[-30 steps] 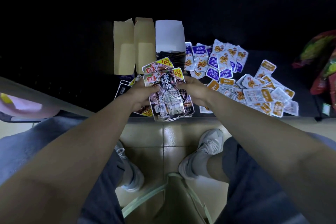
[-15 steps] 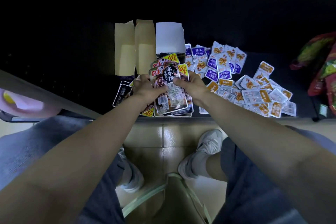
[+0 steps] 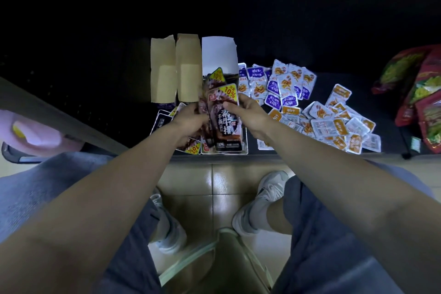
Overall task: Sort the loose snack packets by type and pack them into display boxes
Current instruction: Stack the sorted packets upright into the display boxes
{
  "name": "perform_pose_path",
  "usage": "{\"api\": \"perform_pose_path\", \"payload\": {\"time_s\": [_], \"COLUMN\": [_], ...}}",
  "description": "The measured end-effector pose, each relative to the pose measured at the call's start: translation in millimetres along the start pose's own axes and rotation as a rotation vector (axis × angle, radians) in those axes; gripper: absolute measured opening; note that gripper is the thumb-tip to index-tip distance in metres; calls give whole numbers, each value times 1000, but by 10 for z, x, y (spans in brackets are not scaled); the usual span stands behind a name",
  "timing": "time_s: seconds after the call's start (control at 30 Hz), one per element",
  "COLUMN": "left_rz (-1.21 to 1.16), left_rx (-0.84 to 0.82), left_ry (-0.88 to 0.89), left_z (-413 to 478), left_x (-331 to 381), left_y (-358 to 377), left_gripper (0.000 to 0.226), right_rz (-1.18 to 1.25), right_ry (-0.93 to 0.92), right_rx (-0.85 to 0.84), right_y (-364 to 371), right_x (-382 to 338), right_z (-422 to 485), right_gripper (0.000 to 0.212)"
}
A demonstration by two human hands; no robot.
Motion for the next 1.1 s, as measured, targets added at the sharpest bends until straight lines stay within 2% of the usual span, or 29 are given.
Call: {"api": "perform_pose_path", "payload": {"time_s": [0.07,0.13,0.2,0.3,0.43,0.53,0.6,0.63,0.7,0.77,0.83,0.87,0.97,1.1], "left_rz": [-28,-60,-31,-33,-101,-191,-228,-171,-45,15,62,101,153,173], "left_rx": [80,113,145,117,49,48,-57,-105,-111,-103,-102,-108,-144,-65], "left_ry": [-36,-63,-78,-101,-62,-82,-53,-9,65,80,68,66,118,258], "left_z": [69,106,96,92,93,53,33,20,41,67,87,79,34,74], "left_x": [-80,-139,-160,-143,-66,14,52,55,24,-10,-33,-32,45,286], "left_y": [-104,-210,-258,-243,-152,-113,-65,-41,-10,2,-5,-10,28,-31], "left_gripper": [33,53,67,69,69,49,62,70,60,42,48,54,53,45], "right_rz": [26,61,120,183,194,221,207,201,177,150,60,4,-98,-183], "right_ry": [-18,-27,-22,29,82,103,116,124,123,150,201,221,236,120], "right_rx": [73,122,166,171,128,113,77,58,42,3,-39,-58,-136,-171], "right_y": [-113,-247,-343,-371,-261,-175,-95,-60,-9,-25,-96,-134,-260,-404], "right_x": [-34,-41,-34,-30,-4,9,0,9,4,19,52,47,32,-250], "right_z": [13,48,80,75,81,73,51,60,40,31,47,29,72,172], "right_gripper": [37,42,56,81,87,86,80,72,56,66,83,81,48,58]}}
Point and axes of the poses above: each hand's wrist, its own z-axis towards the middle knuckle, its own y-axis out of the palm, x = y × z, the point moved 1 cm from there along z, towards the middle knuckle, and after that the axes turned 14 degrees about z, right-handed, at the moved point
